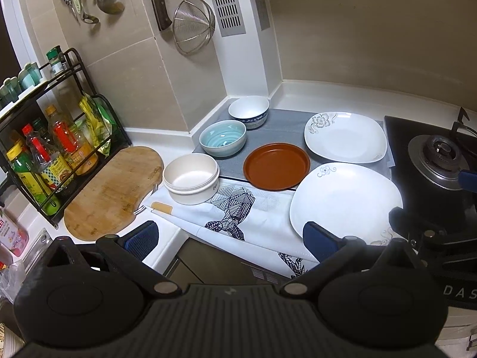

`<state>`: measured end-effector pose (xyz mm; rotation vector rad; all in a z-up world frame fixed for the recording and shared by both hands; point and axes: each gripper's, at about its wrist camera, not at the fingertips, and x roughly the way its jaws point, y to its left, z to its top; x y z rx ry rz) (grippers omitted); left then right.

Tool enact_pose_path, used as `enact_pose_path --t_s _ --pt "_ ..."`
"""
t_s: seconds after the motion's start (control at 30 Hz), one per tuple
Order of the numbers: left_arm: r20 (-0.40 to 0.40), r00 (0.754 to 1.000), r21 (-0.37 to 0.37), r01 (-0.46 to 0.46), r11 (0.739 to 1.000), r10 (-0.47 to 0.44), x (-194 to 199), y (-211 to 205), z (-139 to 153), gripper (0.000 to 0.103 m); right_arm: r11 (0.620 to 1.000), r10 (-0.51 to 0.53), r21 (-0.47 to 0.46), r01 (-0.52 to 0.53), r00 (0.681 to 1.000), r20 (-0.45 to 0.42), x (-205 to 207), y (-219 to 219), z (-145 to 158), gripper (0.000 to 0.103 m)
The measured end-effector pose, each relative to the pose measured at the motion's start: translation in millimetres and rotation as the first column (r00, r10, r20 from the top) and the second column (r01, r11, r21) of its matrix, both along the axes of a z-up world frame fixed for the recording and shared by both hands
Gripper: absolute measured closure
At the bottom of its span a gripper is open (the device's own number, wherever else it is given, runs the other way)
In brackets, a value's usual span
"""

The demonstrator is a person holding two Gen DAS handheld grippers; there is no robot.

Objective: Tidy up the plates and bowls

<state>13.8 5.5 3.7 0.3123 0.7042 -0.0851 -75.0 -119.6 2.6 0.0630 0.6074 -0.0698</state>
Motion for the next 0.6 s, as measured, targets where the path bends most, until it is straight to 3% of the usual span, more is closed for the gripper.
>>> enact_pose_path --t_s 0.6 --pt "0.004 1.0 0.017 0.02 1.0 -0.02 4 -11 0 0.0 0.999 -0.028 0.026 0.028 1.0 0.007 -1 -9 -3 0.0"
